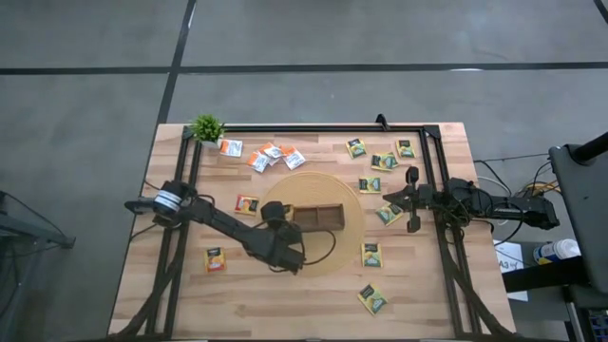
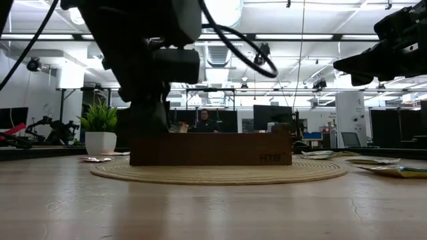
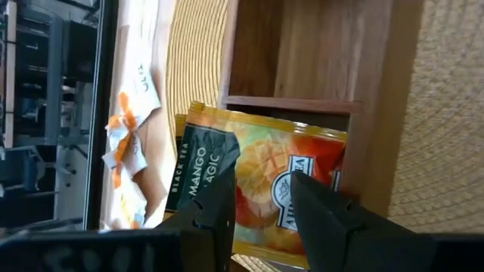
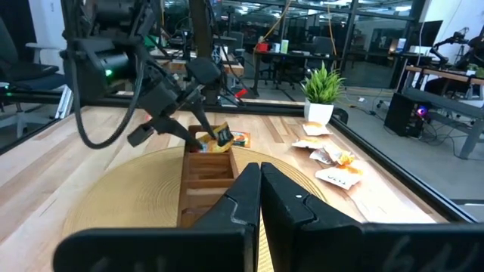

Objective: Pick & Place Tea
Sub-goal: Put the bottom mango tea sachet into the left section of the wooden organizer

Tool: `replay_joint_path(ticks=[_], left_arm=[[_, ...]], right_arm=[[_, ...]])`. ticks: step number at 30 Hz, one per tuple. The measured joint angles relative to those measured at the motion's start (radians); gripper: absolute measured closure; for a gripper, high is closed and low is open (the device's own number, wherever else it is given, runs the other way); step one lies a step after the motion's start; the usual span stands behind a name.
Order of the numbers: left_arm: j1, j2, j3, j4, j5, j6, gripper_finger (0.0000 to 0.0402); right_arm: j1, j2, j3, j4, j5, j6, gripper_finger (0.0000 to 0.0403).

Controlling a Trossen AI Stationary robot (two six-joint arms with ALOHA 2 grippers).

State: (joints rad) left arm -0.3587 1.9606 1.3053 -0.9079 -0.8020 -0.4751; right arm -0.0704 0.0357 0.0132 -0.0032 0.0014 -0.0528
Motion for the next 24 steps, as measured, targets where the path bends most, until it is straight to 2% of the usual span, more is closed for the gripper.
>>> replay_joint_path(ticks=[7,17,24], left_arm=[[0.004,0.001,0.003,-0.009,-0.009,-0.001,0.0278],[-0.004,0.003,0.174,-0.052,0.007,-0.003,0.0278],[-0.038,0.003,0.281,-0.205,0.033,-0.150,0.0278]], right_arm=[[0.000,0.000,0.000,0.000,0.000,0.000,0.0394],[0.000,0.000,0.000,0.000,0.000,0.000,0.0394],[0.000,0.000,0.000,0.000,0.000,0.000,0.0394]])
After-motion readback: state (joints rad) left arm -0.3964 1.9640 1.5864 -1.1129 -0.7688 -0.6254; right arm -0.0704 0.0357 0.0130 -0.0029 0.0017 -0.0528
